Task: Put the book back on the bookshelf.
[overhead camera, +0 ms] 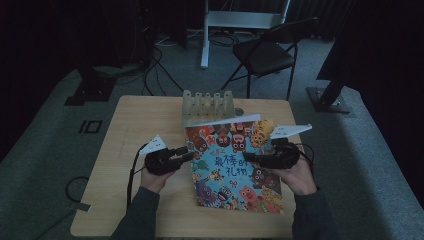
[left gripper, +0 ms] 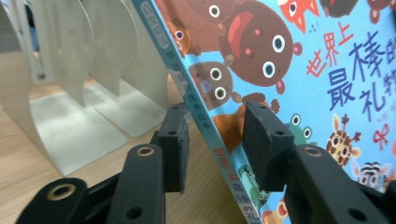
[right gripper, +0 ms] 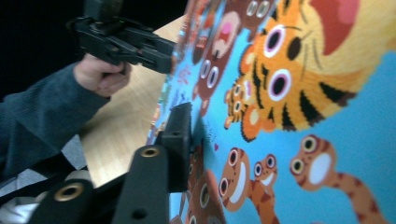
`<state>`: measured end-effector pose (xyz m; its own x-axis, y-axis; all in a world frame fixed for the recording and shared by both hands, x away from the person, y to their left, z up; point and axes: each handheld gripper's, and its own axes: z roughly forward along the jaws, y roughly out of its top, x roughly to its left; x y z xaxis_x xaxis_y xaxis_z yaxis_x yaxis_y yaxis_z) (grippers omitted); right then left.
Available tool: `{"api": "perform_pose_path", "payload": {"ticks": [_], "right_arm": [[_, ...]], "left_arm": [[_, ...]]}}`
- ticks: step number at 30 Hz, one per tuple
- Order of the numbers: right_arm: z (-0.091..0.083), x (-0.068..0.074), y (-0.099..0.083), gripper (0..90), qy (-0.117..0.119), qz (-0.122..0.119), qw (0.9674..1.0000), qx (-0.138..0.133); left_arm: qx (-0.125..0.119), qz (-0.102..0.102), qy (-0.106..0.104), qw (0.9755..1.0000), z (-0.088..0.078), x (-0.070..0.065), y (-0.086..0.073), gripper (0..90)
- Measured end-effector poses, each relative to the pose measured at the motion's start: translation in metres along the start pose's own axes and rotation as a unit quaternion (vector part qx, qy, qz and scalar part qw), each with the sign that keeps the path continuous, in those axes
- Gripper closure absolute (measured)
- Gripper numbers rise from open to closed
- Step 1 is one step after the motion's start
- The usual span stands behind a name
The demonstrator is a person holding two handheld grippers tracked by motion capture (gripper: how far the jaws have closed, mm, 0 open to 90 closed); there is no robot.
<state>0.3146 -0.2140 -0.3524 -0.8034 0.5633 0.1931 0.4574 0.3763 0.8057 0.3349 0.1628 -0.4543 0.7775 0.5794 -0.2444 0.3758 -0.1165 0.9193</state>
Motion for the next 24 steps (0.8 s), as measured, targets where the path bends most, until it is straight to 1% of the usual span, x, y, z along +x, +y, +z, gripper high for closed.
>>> {"api": "perform_pose_path", "payload": {"ticks": [2,3,4,5,6,7,8,12,13,14,15,16,17,19,21,23,24], "right_arm": [[0.001,-0.001,0.000,53.8,-0.010,-0.009,0.9999,0.004],[0.002,-0.001,0.000,50.9,-0.017,-0.016,0.9997,0.010],[0.002,-0.001,0.000,50.9,-0.017,-0.016,0.9997,0.010],[0.003,-0.001,-0.001,46.5,-0.026,-0.022,0.9993,0.016],[0.003,-0.001,-0.001,46.5,-0.026,-0.022,0.9993,0.016],[0.007,-0.003,-0.003,45.9,-0.031,-0.028,0.9989,0.023],[0.008,-0.005,-0.005,45.2,-0.032,-0.030,0.9988,0.023],[0.011,-0.008,-0.010,45.7,-0.037,-0.037,0.9984,0.022],[0.012,-0.009,-0.012,45.2,-0.040,-0.042,0.9981,0.023],[0.013,-0.010,-0.013,44.4,-0.044,-0.055,0.9972,0.026],[0.015,-0.010,-0.014,43.7,-0.047,-0.062,0.9966,0.028],[0.016,-0.010,-0.015,43.7,-0.047,-0.067,0.9962,0.030],[0.019,-0.012,-0.018,43.8,-0.043,-0.078,0.9957,0.026],[0.020,-0.013,-0.020,43.8,-0.041,-0.081,0.9956,0.024],[0.023,-0.017,-0.023,43.3,-0.035,-0.085,0.9956,0.020],[0.023,-0.020,-0.026,42.9,-0.030,-0.085,0.9958,0.017],[0.022,-0.021,-0.028,44.3,-0.025,-0.091,0.9955,0.012]], "left_arm": [[-0.006,0.005,0.007,0.9999,-0.004,-0.001,0.001,64.6],[-0.009,0.006,0.010,0.9999,-0.006,-0.001,0.002,67.8],[-0.013,0.009,0.014,0.9998,-0.008,-0.001,0.003,67.8],[-0.019,0.010,0.015,0.9997,-0.011,-0.001,0.004,71.9],[-0.023,0.014,0.018,0.9995,-0.015,-0.001,0.005,71.9],[-0.031,0.022,0.026,0.9990,-0.020,-0.002,0.007,74.3],[-0.031,0.022,0.026,0.9990,-0.020,-0.002,0.007,75.2],[-0.041,0.031,0.028,0.9983,-0.030,-0.002,0.009,77.4],[-0.042,0.033,0.029,0.9981,-0.032,-0.003,0.010,78.0],[-0.043,0.037,0.030,0.9979,-0.033,-0.004,0.010,78.5],[-0.044,0.039,0.030,0.9978,-0.034,-0.004,0.009,78.9],[-0.045,0.043,0.031,0.9976,-0.035,-0.004,0.009,79.3],[-0.045,0.046,0.032,0.9974,-0.036,-0.004,0.008,79.6],[-0.046,0.051,0.028,0.9972,-0.037,-0.004,0.005,79.9],[-0.052,0.053,0.016,0.9971,-0.039,-0.004,0.003,80.3],[-0.053,0.062,0.009,0.9966,-0.040,-0.005,0.002,80.3],[-0.054,0.062,0.003,0.9966,-0.040,-0.004,0.002,80.1]]}}
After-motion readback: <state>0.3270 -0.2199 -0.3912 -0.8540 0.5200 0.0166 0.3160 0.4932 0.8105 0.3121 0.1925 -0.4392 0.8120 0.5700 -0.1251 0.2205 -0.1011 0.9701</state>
